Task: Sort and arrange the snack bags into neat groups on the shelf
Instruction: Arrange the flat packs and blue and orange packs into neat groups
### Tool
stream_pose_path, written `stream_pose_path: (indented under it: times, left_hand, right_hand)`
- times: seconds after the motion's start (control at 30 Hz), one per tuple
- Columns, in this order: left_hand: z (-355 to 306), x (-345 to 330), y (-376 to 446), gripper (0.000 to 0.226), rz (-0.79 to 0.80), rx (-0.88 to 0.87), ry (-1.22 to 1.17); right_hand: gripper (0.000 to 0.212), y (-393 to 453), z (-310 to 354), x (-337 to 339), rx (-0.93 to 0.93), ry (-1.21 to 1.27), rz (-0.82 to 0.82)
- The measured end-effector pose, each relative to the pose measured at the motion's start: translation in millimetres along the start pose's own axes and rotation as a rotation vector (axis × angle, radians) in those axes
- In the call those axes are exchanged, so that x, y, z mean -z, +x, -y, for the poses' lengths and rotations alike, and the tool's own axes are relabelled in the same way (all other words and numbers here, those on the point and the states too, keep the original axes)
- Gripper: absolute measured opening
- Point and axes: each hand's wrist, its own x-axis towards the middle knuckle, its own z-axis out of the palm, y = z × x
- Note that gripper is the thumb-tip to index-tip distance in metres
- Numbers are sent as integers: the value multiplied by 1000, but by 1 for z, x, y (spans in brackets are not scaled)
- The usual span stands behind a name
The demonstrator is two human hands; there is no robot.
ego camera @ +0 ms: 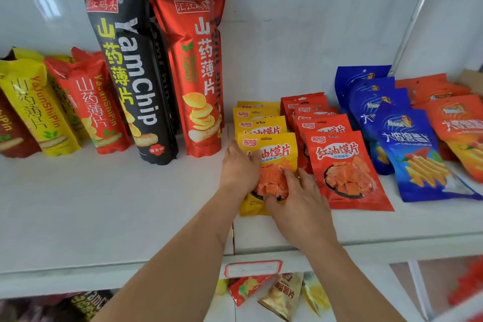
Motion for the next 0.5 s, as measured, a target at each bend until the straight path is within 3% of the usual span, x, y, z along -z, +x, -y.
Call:
stream_pose_path:
  times: [0.3, 0.5]
  left_hand:
    - [-10, 20, -25, 63, -20, 67, -81]
    - [-5, 40, -50, 61, -52, 108, -32]
  right_hand:
    - [76, -5, -2, 4, 30, 117, -54]
    - [63, -12, -8, 12, 51, 228, -123]
